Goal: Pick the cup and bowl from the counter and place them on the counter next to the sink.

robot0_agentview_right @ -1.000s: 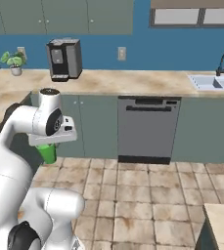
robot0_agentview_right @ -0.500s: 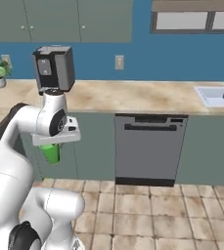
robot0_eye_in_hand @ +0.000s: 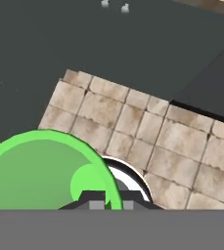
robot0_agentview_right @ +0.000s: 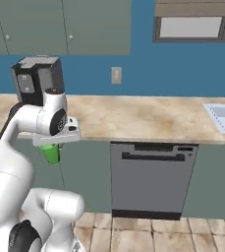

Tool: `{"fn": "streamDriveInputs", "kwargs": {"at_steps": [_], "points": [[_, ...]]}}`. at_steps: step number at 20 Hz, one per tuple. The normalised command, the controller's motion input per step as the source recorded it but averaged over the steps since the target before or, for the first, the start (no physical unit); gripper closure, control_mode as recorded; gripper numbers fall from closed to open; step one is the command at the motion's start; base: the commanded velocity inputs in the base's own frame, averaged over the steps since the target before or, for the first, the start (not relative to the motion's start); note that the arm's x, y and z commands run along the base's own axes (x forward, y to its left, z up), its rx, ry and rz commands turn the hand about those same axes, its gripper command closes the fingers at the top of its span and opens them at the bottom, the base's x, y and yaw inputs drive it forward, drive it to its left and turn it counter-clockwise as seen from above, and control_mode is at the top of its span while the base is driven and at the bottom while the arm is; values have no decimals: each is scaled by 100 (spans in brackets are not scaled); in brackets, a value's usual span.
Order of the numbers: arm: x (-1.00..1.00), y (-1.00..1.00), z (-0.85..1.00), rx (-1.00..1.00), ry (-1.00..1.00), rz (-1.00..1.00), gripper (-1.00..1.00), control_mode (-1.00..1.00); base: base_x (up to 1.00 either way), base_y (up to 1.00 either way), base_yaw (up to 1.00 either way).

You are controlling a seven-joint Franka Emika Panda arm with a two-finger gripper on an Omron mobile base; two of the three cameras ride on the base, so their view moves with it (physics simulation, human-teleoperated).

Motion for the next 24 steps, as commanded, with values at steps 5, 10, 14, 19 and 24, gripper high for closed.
{"fn": "streamDriveInputs", "kwargs": {"at_steps": [5,10,14,19,24], "points": [[0,0,0,0,0,0,100,100,99,-66,-6],[0,0,0,0,0,0,100,100,57,-100,-1],[0,0,0,0,0,0,100,100,24,-100,0],[0,0,0,0,0,0,100,100,1,-98,0],[0,0,0,0,0,0,100,100,32,-38,1]]}}
